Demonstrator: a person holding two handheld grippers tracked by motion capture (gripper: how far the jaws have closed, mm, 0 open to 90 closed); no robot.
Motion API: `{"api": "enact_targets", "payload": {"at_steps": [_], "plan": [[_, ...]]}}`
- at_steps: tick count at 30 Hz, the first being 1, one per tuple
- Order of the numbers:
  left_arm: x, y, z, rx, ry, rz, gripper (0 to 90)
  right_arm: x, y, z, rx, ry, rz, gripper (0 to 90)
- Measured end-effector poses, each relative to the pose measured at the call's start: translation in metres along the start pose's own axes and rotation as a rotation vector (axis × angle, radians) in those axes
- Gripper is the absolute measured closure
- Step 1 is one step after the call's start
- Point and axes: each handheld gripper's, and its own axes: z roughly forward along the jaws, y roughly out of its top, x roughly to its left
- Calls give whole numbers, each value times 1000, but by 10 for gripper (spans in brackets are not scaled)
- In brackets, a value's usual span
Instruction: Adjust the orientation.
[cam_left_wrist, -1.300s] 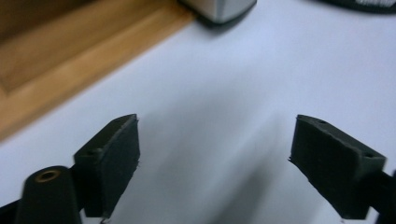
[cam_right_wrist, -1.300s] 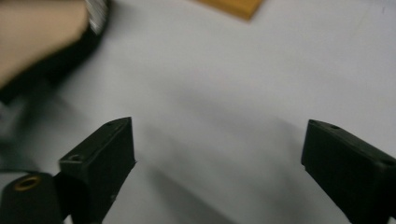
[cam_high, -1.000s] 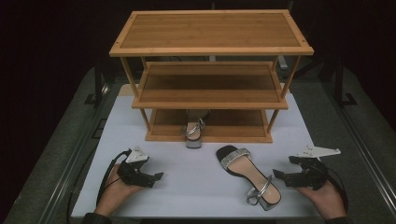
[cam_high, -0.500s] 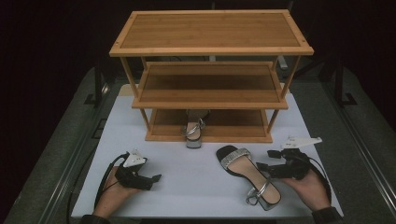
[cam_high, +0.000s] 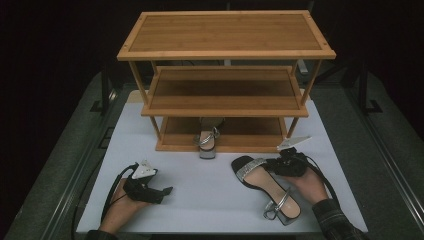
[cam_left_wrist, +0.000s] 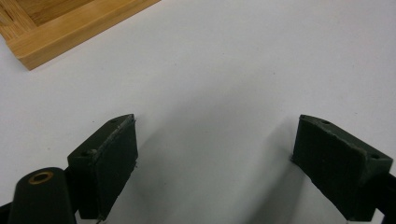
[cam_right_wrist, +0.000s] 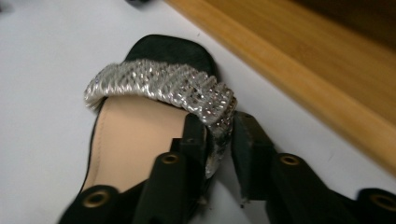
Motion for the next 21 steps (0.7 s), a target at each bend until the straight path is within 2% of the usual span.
{"api": "enact_targets", "payload": {"at_steps": [5,7,15,17,18,21], "plan": [[0,0,0,2,-2,1,128,3,11,10,-11,-21,-17,819],[0,0,0,3,-2,1,128,3,18,16,-13,-11,-14,824],[1,0,0,3,-4,1,128,8,40,38,-18,11,-54,821],[1,0,0,3,-4,1,128,9,40,40,-15,15,-58,782],[1,0,0,3,-5,2,127,7,40,38,-12,20,-40,707],[1,0,0,3,-6,3,127,2,38,28,-29,12,-26,603]]}}
